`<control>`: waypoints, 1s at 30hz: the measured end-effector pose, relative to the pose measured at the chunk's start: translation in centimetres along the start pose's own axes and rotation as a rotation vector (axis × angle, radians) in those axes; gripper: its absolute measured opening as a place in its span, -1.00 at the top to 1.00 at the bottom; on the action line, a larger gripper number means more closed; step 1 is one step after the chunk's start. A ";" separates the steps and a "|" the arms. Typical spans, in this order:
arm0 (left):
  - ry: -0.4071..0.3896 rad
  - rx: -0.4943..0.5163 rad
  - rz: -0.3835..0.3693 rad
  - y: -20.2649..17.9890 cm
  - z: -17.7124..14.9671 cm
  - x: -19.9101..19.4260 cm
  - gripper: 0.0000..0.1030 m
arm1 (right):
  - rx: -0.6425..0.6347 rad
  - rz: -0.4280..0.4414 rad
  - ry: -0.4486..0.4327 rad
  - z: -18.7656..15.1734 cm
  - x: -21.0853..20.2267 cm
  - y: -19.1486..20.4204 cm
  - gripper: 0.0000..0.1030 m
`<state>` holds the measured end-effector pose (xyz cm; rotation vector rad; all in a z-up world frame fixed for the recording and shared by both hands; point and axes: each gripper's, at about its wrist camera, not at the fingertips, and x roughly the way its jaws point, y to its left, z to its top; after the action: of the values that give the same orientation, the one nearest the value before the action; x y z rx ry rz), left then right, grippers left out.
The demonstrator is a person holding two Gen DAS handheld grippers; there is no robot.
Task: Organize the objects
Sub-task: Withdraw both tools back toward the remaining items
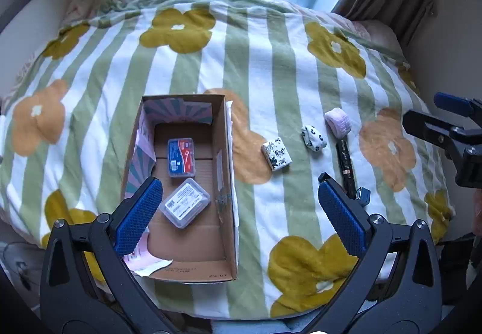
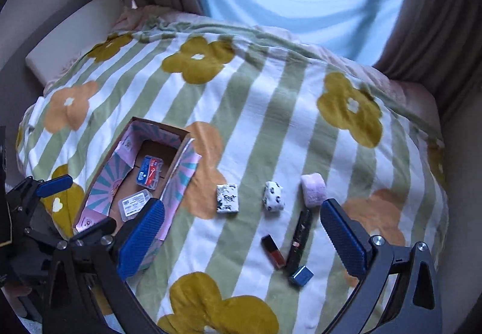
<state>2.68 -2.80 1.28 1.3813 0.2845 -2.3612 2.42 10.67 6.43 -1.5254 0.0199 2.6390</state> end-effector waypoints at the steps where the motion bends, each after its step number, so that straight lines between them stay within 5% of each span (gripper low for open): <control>1: -0.014 0.022 0.000 -0.6 0.2 -0.3 -1.00 | 0.016 -0.019 -0.010 -0.7 -0.6 -0.8 -0.99; 11: -0.036 0.132 -0.068 -5.6 1.0 -0.8 -1.00 | 0.200 -0.084 -0.051 -7.1 -3.7 -5.7 -0.99; 30: 0.013 0.152 -0.037 -11.3 2.1 4.9 -1.00 | 0.243 -0.038 0.004 -6.8 1.1 -10.2 -0.93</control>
<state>-6.00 5.55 -2.19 1.4715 0.1378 -2.4493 8.64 20.50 2.49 -1.4364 0.2980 2.4952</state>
